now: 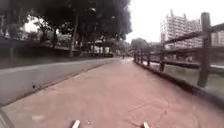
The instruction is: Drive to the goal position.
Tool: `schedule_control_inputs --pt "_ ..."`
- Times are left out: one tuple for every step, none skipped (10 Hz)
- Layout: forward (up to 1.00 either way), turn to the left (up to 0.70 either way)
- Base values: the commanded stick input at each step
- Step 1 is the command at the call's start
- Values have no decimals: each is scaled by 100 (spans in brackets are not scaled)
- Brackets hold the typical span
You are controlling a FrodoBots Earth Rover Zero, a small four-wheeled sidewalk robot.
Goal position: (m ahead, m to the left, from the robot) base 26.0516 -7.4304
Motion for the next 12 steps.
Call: schedule_control_inputs --pt "70 -25" --pt "70 -20" --pt "70 -15" --pt "70 -10" --pt "70 -5" --pt "70 0" --pt "70 0" --pt "70 0" --pt "70 0" --pt "70 0" --pt "70 0" --pt "70 0"
